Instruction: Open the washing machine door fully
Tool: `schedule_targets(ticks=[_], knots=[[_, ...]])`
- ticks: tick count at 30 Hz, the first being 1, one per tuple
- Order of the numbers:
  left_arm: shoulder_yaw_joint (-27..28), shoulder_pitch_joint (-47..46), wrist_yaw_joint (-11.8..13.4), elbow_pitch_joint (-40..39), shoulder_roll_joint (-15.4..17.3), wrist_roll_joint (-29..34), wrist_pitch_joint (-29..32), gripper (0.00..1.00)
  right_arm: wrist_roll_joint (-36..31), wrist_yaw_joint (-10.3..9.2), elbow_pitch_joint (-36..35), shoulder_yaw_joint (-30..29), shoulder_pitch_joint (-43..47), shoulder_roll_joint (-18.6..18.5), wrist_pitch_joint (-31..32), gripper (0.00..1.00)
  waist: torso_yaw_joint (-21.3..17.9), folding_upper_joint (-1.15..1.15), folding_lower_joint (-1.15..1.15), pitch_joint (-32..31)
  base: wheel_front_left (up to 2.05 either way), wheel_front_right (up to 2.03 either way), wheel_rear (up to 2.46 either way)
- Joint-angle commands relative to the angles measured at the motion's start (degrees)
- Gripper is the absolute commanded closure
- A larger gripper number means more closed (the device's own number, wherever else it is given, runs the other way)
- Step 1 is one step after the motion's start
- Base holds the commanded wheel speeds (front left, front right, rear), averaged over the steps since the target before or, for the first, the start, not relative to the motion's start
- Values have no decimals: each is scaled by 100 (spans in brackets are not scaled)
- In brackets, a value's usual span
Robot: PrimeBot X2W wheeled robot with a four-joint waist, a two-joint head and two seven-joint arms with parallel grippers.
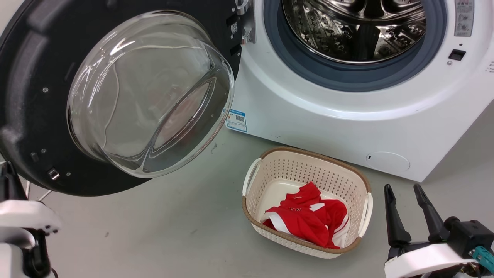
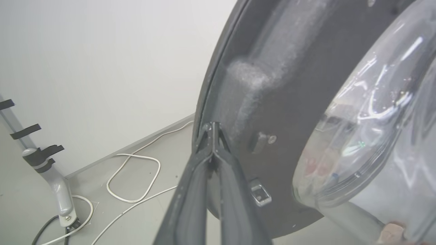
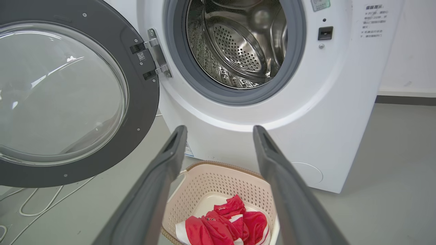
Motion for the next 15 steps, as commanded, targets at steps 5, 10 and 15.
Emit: schedule_targets(ticks=[5,10,15], knots=[[27,670,77,-730,-320,286,-12,100,66,-2,56,27,103,10,-79,0,-42,0,0,-176,0,0,0],[-183,1249,103,-1471,-677,584,-12,100,72,-2,84,35,124,10,-100,0,-148,0,0,-282,0,0,0],[-571,1612,-16,-2009,-1062,744,-12,100,-12,-2,90,11,139,10,-108,0,-346,0,0,-357,0,0,0]])
